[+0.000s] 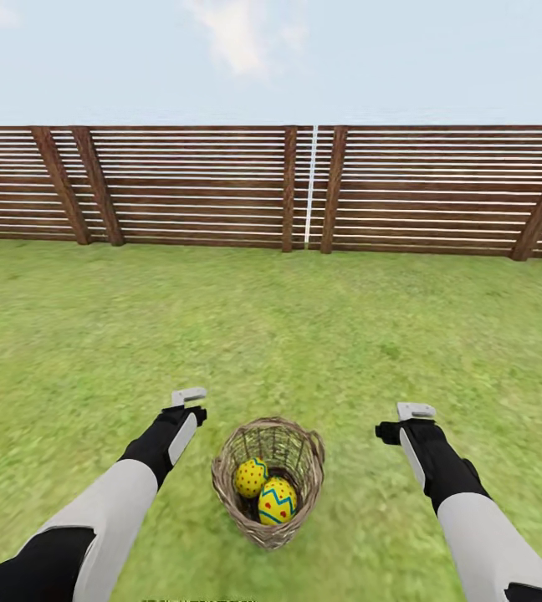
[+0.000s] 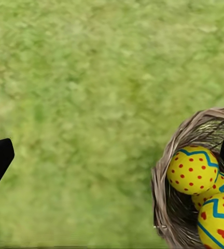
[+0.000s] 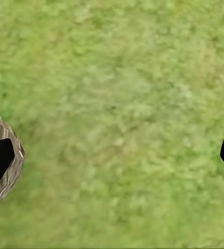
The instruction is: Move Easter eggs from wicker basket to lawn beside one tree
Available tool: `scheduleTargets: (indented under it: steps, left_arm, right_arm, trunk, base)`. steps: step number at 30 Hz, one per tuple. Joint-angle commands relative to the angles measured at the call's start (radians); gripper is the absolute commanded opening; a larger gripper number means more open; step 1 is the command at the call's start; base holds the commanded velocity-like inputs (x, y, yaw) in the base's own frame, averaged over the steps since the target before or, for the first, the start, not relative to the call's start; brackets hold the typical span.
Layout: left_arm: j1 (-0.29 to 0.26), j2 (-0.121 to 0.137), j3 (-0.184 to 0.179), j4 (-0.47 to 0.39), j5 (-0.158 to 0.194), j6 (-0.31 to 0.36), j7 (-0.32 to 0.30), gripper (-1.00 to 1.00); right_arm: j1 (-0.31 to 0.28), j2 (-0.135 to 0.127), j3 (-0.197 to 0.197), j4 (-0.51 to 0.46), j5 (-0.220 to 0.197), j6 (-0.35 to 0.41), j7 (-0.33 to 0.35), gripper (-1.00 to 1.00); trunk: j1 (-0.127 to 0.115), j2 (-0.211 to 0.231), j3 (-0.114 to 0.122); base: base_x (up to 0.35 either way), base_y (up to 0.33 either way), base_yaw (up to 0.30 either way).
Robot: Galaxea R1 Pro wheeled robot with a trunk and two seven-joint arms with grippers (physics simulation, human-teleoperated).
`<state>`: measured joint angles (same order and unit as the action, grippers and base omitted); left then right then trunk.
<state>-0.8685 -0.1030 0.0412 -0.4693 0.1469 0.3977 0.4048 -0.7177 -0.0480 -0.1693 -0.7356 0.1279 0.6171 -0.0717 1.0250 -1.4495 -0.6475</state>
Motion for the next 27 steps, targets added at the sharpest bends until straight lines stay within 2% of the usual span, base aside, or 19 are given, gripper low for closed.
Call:
scheduleTargets:
  steps: [1,13,23,27]
  left_arm:
    - [-0.001,-0.001,0.003,-0.001,0.008,0.003,0.005,1.0]
    - [0.0,-0.012,0.003,0.003,0.008,0.004,0.004,1.0]
    - [0.0,-0.015,0.003,0.004,0.008,0.004,0.003,1.0]
    - [0.0,-0.03,0.001,0.024,0.009,0.016,-0.001,1.0]
  right_arm:
    - [0.0,0.0,-0.001,-0.001,0.01,0.006,0.004,1.0]
    - [0.0,0.002,-0.001,-0.001,0.011,0.005,0.003,1.0]
    - [0.0,0.001,-0.001,-0.002,0.011,0.004,0.004,1.0]
    - [0.0,0.0,-0.001,0.001,0.009,0.005,0.006,1.0]
  trunk:
    - [0.0,-0.001,-0.002]
    - [0.0,-0.001,-0.008]
    - [0.0,-0.001,-0.009]
    - [0.0,-0.001,-0.009]
  base:
    - [0.001,-0.291,0.258]
    - [0.0,-0.298,0.23]
    - [0.0,-0.036,0.014]
    - [0.0,0.0,0.0]
